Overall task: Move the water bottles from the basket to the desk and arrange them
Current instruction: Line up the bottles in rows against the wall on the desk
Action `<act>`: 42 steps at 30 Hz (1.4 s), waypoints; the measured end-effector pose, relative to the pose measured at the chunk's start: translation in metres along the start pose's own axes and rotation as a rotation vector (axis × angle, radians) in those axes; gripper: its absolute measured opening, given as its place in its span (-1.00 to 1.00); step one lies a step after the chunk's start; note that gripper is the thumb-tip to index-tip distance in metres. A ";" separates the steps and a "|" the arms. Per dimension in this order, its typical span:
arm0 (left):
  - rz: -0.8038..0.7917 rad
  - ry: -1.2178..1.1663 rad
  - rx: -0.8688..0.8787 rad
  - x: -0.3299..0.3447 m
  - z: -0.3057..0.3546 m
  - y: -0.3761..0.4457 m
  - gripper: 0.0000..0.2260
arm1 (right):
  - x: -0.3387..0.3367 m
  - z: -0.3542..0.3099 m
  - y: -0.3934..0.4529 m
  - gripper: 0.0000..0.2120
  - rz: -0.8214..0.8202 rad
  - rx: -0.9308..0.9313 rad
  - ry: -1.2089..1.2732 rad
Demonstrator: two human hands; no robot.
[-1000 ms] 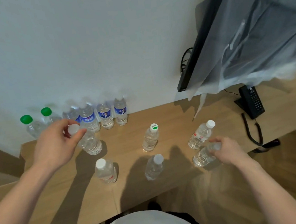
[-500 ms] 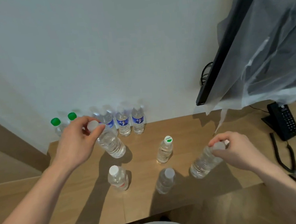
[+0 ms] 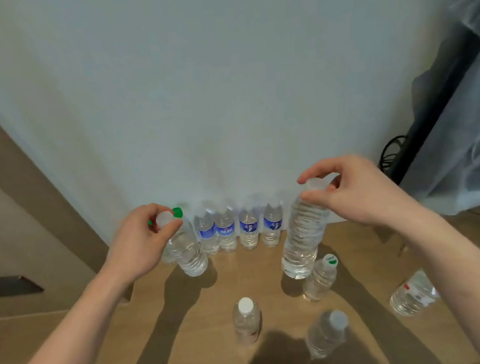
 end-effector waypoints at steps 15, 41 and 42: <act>-0.139 0.161 -0.236 0.022 -0.177 0.016 -0.80 | 0.292 -0.092 0.092 -0.79 -0.325 -0.031 -0.002; -0.188 0.049 -0.350 0.045 -0.230 0.034 -0.71 | 0.361 -0.143 0.114 -0.62 -0.262 -0.165 0.036; -0.196 0.056 -0.356 0.043 -0.228 0.031 -0.67 | 0.356 -0.144 0.109 -0.60 -0.257 -0.184 0.048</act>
Point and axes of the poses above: each hand's wrist, its own y-axis towards the middle knuckle, its own x-axis out of the palm, z = x × y, the point moved 10 cm from there along y, towards the middle knuckle, and after that the axes turned 13 degrees about -y, right-handed, at the moved point
